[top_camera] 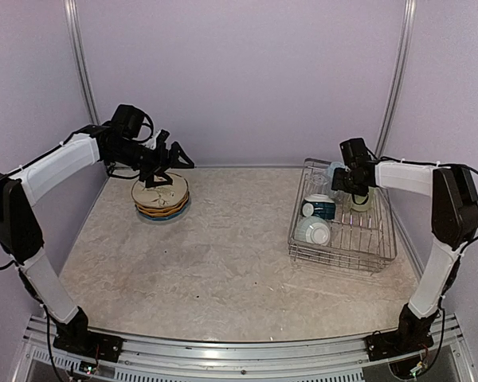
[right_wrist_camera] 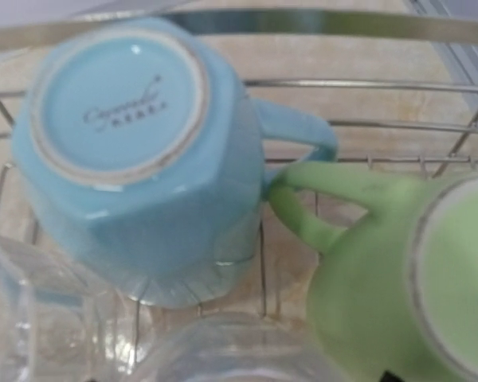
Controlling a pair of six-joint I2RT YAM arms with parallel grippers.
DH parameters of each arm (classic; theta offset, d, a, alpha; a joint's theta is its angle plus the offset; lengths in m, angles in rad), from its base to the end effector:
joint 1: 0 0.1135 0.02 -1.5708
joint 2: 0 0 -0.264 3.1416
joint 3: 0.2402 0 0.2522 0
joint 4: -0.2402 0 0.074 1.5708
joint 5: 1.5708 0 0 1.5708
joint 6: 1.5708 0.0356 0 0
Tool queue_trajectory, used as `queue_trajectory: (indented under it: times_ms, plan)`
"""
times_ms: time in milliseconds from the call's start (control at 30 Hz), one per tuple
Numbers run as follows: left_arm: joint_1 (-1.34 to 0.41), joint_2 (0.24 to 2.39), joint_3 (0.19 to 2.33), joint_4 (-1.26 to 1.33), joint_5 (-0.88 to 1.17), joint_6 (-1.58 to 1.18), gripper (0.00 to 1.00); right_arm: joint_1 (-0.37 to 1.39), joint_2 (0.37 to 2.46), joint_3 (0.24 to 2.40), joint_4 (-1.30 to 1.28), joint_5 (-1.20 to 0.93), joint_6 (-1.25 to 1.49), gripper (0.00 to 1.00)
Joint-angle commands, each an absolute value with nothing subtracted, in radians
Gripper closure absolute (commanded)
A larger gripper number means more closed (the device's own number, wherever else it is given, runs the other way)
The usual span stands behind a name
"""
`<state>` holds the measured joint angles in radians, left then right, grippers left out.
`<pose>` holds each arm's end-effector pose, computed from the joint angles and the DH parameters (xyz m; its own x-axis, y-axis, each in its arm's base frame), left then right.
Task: Unload the mixed dishes from the dish rack
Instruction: Grab the cup from the dish rack, then pass from the right arm to the left
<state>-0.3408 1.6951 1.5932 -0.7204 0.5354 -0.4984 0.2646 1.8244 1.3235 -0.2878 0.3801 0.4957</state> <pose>0.3462 -0.1420 0.3336 -0.9004 -0.1169 -0.4191 0.2098 0.7271 -0.6537 0.3947 0.0933 0.2281 -0.5978 0.2957 -0.7451 0.3341 0.9368 0.1037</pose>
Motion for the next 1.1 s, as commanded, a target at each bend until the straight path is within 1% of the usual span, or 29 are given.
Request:
queue_trajectory:
  times_ms: [0,167,300,467,567,633,700,833,900,1067]
  plan:
    - [-0.342,1.709,1.583,-0.711,0.554,-0.49,0.04,0.257,1.739,1.316,-0.276,0.372,0.514,1.0]
    - [-0.337,1.726,1.581,-0.701,0.593,-0.501,0.04,0.259,1.648,1.31,-0.299,0.37,0.526,1.0]
    - [-0.319,1.724,1.573,-0.675,0.669,-0.531,0.04,0.258,1.55,1.242,-0.246,0.281,0.577,1.0]
    - [-0.297,1.711,1.536,-0.566,0.869,-0.599,0.04,0.258,1.451,1.141,-0.094,0.116,0.661,1.0]
    - [-0.266,1.689,1.478,-0.412,1.032,-0.698,0.05,0.259,1.425,1.073,0.08,-0.034,0.745,1.0]
    - [-0.249,1.665,1.427,-0.248,1.112,-0.789,0.05,0.263,1.428,1.041,0.202,-0.138,0.816,1.0]
    - [-0.249,1.638,1.382,-0.143,1.138,-0.851,0.05,0.286,1.443,1.022,0.311,-0.195,0.874,1.0]
    - [-0.274,1.603,1.34,-0.041,1.151,-0.892,0.05,0.363,1.498,1.045,0.416,-0.238,0.943,1.0]
    - [-0.286,1.603,1.318,0.018,1.155,-0.924,0.06,0.409,1.533,1.055,0.508,-0.255,0.987,1.0]
    - [-0.298,1.634,1.289,0.165,1.21,-1.033,0.09,0.52,1.648,1.118,0.648,-0.301,1.064,1.0]
